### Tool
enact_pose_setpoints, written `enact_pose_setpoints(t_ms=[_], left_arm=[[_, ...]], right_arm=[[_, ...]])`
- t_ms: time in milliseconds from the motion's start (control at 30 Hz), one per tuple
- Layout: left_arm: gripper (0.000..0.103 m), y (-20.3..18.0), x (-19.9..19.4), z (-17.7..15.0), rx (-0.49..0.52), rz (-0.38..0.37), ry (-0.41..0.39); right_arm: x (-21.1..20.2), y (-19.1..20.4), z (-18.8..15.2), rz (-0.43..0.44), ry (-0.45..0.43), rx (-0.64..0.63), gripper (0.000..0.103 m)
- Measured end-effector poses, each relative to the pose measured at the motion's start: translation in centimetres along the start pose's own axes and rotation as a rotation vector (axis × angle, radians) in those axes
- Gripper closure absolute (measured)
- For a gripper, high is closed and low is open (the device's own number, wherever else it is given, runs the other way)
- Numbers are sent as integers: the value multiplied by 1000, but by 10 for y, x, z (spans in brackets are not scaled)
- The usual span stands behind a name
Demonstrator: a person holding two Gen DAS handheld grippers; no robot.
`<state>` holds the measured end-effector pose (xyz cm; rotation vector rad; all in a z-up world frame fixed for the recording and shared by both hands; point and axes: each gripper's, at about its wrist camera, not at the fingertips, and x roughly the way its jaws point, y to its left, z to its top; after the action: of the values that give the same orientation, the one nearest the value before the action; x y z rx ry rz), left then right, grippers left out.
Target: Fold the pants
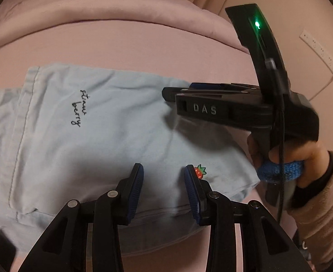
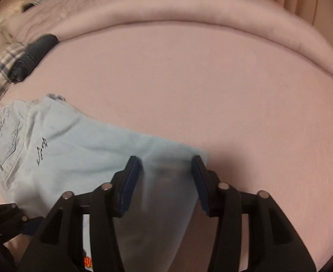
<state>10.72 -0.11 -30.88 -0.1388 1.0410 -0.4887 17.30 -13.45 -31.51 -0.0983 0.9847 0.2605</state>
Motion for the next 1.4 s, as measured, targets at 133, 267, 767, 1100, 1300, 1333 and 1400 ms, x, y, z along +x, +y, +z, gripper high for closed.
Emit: enact_pose_setpoints(t_ms=[133, 267, 767, 1100, 1300, 1333, 1400], left_arm=[[66, 6, -3, -3, -4, -11, -5], [66, 5, 0, 0, -26, -17, -14], [40, 90, -110, -51, -274, 41, -199], [40, 83, -104, -77, -87, 118, -156], [40, 102, -111, -84, -124, 12, -176], [40, 103, -113, -85, -125, 5, -175], [40, 104, -115, -87, -122, 2, -175]], right_arm=[[-9, 1, -4, -9, 3, -37, 53], [-51, 5, -7, 34, -62, 20, 53], [-87, 45, -84, -12, -38, -29, 48], [-79, 106, -7, -77, 21, -210, 51], [-117, 127, 19, 75, -66, -260, 50], [-113, 130, 21, 75, -75, -262, 50], [-88, 142, 30, 68, -56, -284, 49]])
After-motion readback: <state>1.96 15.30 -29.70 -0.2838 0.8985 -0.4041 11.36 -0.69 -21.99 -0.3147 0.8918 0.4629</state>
